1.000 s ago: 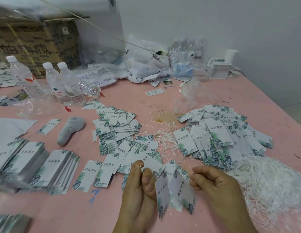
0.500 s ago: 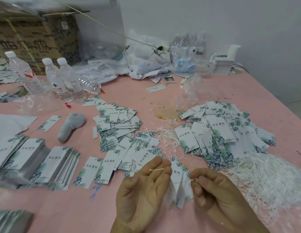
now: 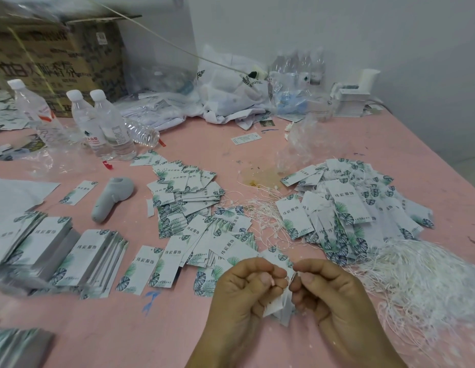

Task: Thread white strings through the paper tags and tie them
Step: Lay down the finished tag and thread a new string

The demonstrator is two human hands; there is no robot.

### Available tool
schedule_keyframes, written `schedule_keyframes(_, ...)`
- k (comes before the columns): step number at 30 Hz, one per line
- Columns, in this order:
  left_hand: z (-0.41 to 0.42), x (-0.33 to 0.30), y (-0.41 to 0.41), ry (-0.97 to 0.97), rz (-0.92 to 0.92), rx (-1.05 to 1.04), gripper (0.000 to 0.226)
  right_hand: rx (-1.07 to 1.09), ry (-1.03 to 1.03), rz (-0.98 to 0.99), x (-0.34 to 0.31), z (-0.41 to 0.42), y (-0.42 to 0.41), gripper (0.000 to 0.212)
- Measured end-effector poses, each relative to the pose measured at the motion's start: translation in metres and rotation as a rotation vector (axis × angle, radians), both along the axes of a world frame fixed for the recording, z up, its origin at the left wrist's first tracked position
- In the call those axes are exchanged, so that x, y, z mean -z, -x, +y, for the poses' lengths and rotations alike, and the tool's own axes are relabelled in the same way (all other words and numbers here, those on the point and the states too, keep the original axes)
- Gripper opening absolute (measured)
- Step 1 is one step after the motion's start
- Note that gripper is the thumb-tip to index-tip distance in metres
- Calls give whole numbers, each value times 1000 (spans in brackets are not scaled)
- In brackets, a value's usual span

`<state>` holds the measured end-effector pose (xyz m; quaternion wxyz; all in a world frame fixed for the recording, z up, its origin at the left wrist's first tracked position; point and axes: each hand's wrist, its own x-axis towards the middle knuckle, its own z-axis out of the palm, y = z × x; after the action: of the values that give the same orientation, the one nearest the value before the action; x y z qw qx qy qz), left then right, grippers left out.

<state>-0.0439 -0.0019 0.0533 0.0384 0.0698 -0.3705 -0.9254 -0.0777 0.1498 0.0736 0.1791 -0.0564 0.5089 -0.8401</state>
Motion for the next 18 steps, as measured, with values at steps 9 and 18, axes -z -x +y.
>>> schedule_keyframes(9,-3,-2,-3,57,77,-10,27,35,48,43,-1,1,-1,21)
schedule_keyframes(18,-3,-10,-7,44,51,-22,48,-6,204,-54,-13,6,1,53)
